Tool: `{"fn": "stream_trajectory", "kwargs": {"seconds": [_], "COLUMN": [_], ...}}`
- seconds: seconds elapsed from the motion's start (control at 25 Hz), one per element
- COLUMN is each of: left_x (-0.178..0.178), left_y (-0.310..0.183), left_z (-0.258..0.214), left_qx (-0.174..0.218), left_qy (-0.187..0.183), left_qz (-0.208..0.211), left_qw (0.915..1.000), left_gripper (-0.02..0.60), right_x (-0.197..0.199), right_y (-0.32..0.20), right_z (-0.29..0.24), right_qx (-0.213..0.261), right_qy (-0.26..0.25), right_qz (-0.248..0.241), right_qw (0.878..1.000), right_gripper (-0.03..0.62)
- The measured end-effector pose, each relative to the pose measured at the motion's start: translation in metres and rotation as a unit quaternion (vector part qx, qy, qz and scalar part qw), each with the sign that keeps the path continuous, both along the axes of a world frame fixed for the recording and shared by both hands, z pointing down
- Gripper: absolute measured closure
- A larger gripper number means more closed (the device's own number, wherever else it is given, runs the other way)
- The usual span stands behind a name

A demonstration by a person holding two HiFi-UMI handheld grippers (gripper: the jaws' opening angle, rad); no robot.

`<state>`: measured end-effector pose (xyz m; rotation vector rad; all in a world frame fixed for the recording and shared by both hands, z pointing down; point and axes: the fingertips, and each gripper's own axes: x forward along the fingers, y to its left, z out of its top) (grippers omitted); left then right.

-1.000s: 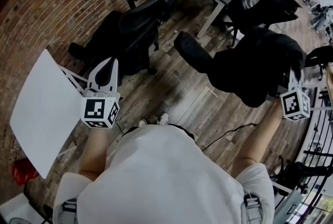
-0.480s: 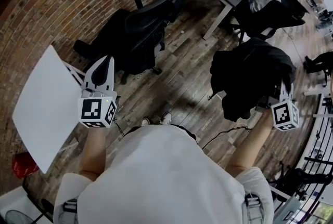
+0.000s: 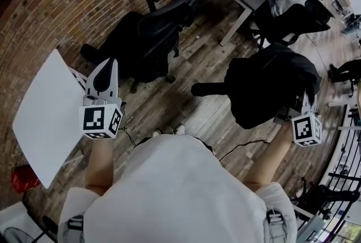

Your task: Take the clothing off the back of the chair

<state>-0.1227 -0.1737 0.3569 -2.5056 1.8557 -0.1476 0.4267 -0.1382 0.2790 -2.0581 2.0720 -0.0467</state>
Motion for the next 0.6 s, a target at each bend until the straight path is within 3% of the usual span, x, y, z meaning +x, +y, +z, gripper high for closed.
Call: {"fn": "stream_trajectory", "kwargs": {"seconds": [0.6], "left_x": [-0.05], "left_y": [0.01], "left_z": [-0.041], "left_qx": [0.054], "left_qy": [0.03], "left_qz": [-0.06], "left_qw": [0.9963], "left_gripper": [0.557], "right_x": [-0.056], "right_y": [-0.011], "right_z": [0.0], "right_qx": [-0.009], "right_qy": [0.028], "right_qz": [-0.044], "right_qw": [0.999], "right_gripper": [0.534]}}
